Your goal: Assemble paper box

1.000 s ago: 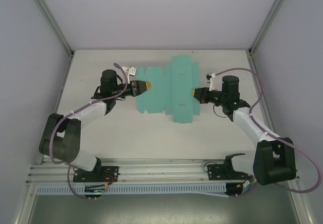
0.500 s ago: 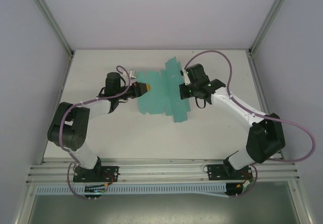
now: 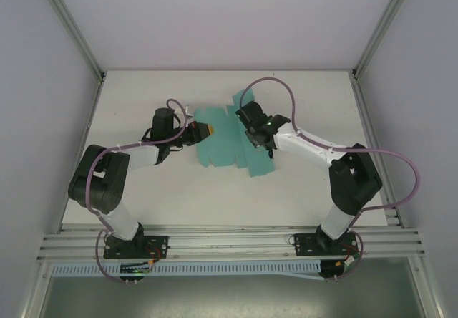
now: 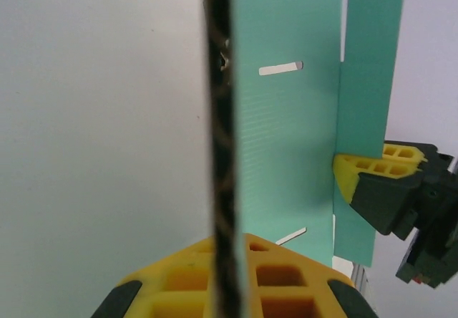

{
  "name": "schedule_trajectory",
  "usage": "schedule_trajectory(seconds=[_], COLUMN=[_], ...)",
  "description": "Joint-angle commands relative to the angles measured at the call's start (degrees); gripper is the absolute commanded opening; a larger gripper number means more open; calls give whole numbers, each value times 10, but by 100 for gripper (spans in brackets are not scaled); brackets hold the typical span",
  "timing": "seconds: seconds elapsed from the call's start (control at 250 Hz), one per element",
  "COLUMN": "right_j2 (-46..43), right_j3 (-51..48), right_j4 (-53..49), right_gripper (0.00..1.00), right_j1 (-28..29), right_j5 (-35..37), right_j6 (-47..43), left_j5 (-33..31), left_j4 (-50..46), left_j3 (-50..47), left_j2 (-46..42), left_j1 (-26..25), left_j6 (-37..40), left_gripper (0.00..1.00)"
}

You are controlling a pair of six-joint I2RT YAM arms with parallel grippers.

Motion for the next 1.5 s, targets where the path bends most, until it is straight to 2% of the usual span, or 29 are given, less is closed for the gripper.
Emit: schedule_trajectory(seconds=[0.0, 0.076, 0.224, 0.256, 0.364, 0.492, 0.588, 0.668, 0.755, 0.851, 1.127, 1.327, 1.495], right_j2=[20, 28, 39, 41, 46, 47, 49, 56, 60, 61, 64, 73, 86], right_j3=[23, 20, -26, -32, -44, -95, -131, -142, -154, -163, -170, -157, -135], right_j4=[109, 140, 232, 247, 280, 410, 515, 559, 596, 603, 590, 583, 559], right_gripper=[0, 0, 0, 0, 0, 0, 0, 0, 0, 0, 0, 0, 0], right_j1=[6, 1, -5, -8, -16, -23, -21, -16, -11, -6, -4, -5, -4], right_j5=[51, 17, -33, -42, -78, -125, -144, -137, -133, -134, -136, -136, -112], right_j6=[-144, -211, -436, -475, -578, -670, -722, -756, -766, -755, -729, -703, -673], left_j5=[50, 36, 9, -3, -82, -199, -220, -197, -139, -80, 9, 65, 68], left_j4=[-11, -30, -104, -123, -235, -349, -367, -358, -328, -315, -300, -272, -251], left_j3=[-11, -18, -34, -39, -40, -24, -9, 19, 62, 125, 247, 254, 231], left_j2=[20, 18, -15, -27, -78, -133, -159, -163, -143, -96, 3, 48, 50], left_j1=[-6, -6, -6, -6, -6, -5, 0, 6, 10, 13, 12, 8, -3], left_j6=[12, 19, 50, 60, 105, 123, 127, 134, 129, 117, 107, 98, 89], left_gripper=[11, 30, 90, 98, 98, 98, 99, 98, 99, 99, 98, 98, 99])
